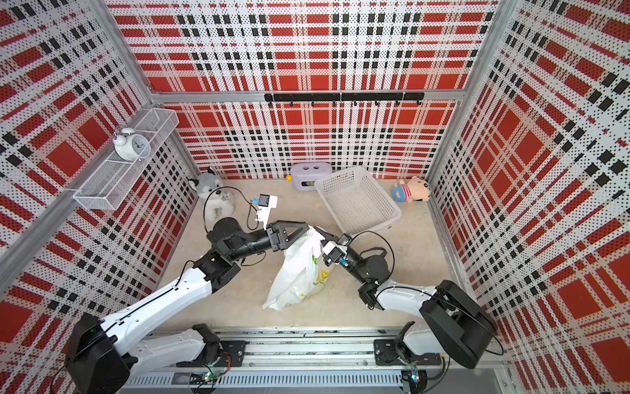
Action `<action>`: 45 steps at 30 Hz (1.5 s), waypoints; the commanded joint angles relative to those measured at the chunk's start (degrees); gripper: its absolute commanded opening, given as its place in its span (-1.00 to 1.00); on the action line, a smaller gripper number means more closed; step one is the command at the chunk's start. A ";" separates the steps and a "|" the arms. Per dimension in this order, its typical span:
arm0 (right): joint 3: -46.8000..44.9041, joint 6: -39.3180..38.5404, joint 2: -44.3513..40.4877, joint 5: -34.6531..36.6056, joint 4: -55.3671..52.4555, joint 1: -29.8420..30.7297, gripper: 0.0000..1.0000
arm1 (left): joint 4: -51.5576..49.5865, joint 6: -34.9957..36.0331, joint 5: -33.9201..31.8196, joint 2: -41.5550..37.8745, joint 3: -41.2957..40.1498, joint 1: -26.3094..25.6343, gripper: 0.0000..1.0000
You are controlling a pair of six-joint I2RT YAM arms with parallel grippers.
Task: Place the banana into a plastic bag & tie a knot
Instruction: Cross the plastic bag at the center of the board.
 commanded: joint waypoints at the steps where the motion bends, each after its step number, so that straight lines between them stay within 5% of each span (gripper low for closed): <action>1: -0.24 0.62 0.42 -0.54 0.77 0.24 -1.00 | 4.63 -0.50 0.06 0.33 -1.95 0.27 0.42; 12: -0.15 0.94 0.42 -0.73 0.66 0.26 -1.00 | 12.33 -6.13 1.46 -0.95 -8.14 0.63 0.45; 23: -0.01 1.22 -0.11 -1.34 -0.77 0.41 -1.00 | 38.92 -22.29 7.70 4.81 -12.41 3.08 0.20; 28: -0.04 1.03 -0.59 -1.17 -1.43 0.48 -1.00 | 37.52 -21.22 7.84 6.18 -11.88 2.43 0.20; 36: 0.11 0.86 -0.90 -1.32 -1.93 0.52 -1.00 | 19.78 -10.18 2.52 3.61 -10.43 2.38 0.45; 45: 0.31 1.45 -0.20 -1.86 -1.89 0.57 -1.00 | 18.59 -9.08 3.38 6.07 -6.84 1.72 0.52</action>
